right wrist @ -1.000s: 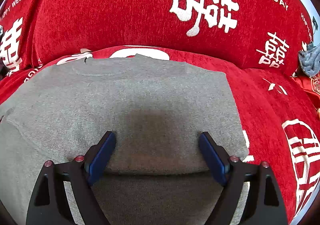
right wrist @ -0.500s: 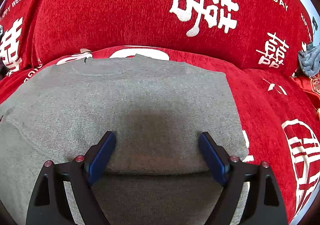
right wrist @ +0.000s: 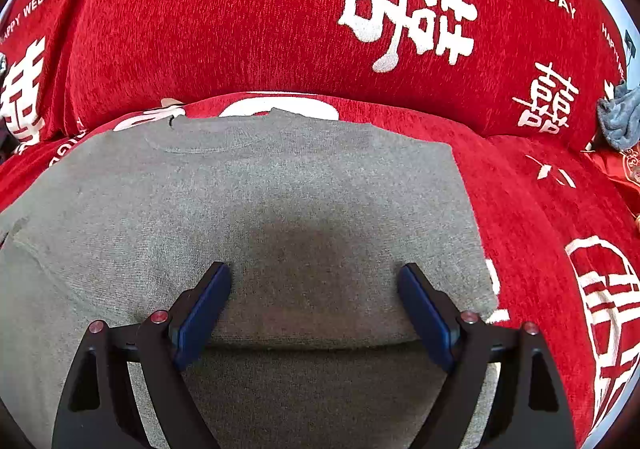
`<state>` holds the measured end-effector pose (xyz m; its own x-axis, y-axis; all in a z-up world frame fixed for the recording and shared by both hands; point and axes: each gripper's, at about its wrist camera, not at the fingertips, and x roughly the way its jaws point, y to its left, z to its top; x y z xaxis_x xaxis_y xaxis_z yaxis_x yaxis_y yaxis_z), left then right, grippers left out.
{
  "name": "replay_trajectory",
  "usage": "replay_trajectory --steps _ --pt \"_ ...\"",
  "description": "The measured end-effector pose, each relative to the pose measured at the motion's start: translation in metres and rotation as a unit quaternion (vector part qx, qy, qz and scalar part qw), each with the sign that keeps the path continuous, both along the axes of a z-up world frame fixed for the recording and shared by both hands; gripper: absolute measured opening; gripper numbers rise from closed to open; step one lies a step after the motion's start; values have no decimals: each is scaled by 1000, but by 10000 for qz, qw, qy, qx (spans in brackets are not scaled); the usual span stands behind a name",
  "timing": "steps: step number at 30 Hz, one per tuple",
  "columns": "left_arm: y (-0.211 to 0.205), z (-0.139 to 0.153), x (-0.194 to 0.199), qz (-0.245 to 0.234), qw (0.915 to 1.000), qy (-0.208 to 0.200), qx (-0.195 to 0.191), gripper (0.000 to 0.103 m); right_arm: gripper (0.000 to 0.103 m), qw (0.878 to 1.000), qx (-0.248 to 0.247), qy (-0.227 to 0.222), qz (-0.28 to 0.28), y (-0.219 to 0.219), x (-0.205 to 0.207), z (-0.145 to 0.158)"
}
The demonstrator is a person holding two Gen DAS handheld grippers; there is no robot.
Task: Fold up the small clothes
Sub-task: 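Move the left tool to the other sleeve cuff and grasp it, then carry the held sleeve with the left tool across the sweater body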
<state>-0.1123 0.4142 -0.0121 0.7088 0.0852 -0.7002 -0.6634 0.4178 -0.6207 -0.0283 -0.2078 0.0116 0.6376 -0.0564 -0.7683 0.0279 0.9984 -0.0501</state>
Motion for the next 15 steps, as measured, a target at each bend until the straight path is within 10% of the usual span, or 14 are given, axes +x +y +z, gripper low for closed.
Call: replay_trajectory --steps 9,15 --pt "-85 66 40 -681 9767 675 1919 10 88 10000 -7 6 -2 0 0 2" --pt "-165 86 83 -1459 9592 690 2322 10 88 10000 -6 9 -1 -1 1 3"
